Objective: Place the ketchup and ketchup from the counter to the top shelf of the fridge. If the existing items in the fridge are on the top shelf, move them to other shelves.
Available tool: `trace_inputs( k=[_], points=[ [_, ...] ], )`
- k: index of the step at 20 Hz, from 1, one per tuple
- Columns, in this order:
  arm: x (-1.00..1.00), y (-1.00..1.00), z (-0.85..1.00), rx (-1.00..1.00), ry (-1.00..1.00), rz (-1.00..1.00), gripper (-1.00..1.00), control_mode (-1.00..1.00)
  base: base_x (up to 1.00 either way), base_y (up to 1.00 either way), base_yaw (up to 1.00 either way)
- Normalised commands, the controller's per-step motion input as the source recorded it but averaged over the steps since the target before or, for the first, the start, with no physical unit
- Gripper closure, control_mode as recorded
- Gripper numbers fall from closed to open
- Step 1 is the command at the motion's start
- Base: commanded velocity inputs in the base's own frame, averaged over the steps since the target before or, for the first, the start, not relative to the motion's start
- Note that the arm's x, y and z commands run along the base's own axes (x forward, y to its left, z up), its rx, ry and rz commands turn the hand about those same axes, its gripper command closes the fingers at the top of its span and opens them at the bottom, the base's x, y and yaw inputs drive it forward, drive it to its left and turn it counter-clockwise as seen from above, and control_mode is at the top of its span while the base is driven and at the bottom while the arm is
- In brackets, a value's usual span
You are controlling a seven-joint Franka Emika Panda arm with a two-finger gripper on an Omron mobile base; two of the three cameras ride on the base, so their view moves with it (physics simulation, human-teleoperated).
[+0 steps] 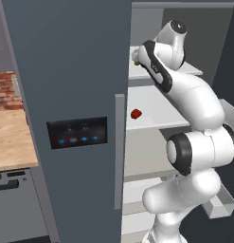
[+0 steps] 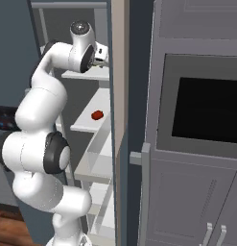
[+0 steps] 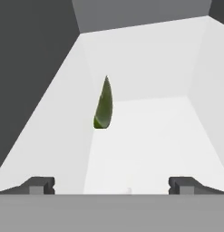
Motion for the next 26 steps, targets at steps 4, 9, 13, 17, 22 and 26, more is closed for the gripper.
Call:
trace_inputs(
  k=[4, 9, 13, 17, 22, 26],
  points=[
    [0.45, 0.15, -0.09, 0.0, 0.0, 0.0, -1.0, -1.0, 0.0, 0.0, 0.0],
    [0.43, 0.15, -0.04, -0.01, 0.0, 0.0, -1.0, -1.0, 0.0, 0.0, 0.0],
    [0.44, 0.06, -0.05, 0.0, 0.0, 0.0, -1.0, -1.0, 0.0, 0.0, 0.0],
    [0.46, 0.0, -0.09, 0.0, 0.0, 0.0, -1.0, -1.0, 0.0, 0.0, 0.0],
    [0.45, 0.0, -0.06, 0.0, 0.02, 0.0, -1.0, -1.0, 0.0, 0.0, 0.0],
    [0.46, 0.0, -0.04, 0.0, 0.03, 0.0, -1.0, -1.0, 0.0, 0.0, 0.0]
  ],
)
